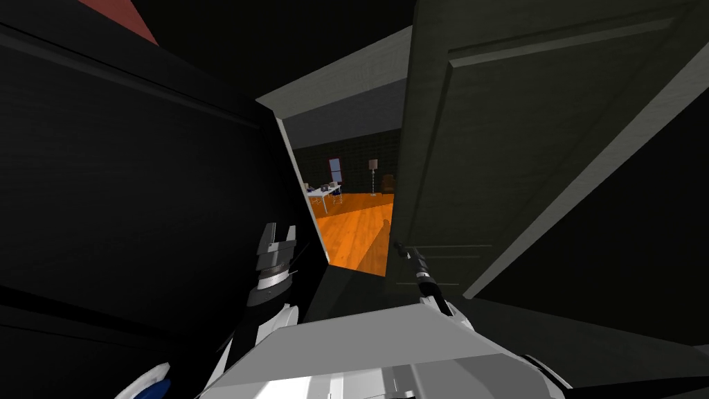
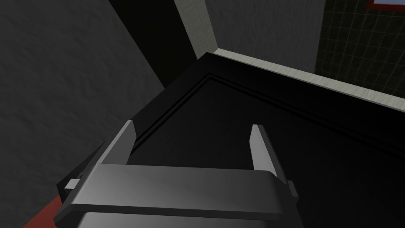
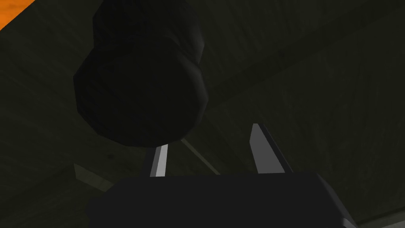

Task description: Pull the door open

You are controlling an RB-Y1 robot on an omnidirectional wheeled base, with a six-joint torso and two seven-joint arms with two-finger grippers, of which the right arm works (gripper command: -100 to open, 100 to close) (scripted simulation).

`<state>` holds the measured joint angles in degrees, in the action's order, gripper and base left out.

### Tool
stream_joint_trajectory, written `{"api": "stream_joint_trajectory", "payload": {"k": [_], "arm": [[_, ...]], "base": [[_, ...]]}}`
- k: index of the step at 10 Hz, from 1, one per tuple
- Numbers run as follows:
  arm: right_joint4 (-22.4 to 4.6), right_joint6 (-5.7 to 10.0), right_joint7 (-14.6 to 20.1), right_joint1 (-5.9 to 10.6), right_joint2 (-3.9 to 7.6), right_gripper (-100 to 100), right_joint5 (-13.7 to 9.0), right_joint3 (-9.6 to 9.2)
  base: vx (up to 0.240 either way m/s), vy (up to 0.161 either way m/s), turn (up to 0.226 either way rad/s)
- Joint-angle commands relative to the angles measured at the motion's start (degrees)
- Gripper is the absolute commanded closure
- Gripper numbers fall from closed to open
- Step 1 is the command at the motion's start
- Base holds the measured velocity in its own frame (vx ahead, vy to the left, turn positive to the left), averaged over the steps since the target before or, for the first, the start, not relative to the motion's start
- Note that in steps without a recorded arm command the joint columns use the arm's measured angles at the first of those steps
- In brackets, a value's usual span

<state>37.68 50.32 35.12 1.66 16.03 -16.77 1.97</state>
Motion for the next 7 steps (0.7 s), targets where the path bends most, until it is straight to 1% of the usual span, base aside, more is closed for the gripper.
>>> {"api": "stream_joint_trajectory", "payload": {"k": [1,2,3,4,7], "arm": [[1.78,-1.19,2.53,-0.31,-1.55,-100,-0.53,-1.49],[2.08,-1.37,3.83,-0.33,-1.75,-100,-1.50,-1.81],[2.67,-1.37,4.83,-0.33,-1.75,-100,-1.50,-1.81],[2.08,-1.37,4.83,-0.33,-1.75,-100,-1.50,-1.81],[2.08,-1.37,4.83,-0.33,-1.75,-100,-1.50,-1.81]], "base": [[-0.041,-0.006,0.032],[-0.059,-0.015,0.068],[-0.065,-0.017,0.026],[-0.038,-0.009,-0.007],[0.002,0.002,-0.013]]}}
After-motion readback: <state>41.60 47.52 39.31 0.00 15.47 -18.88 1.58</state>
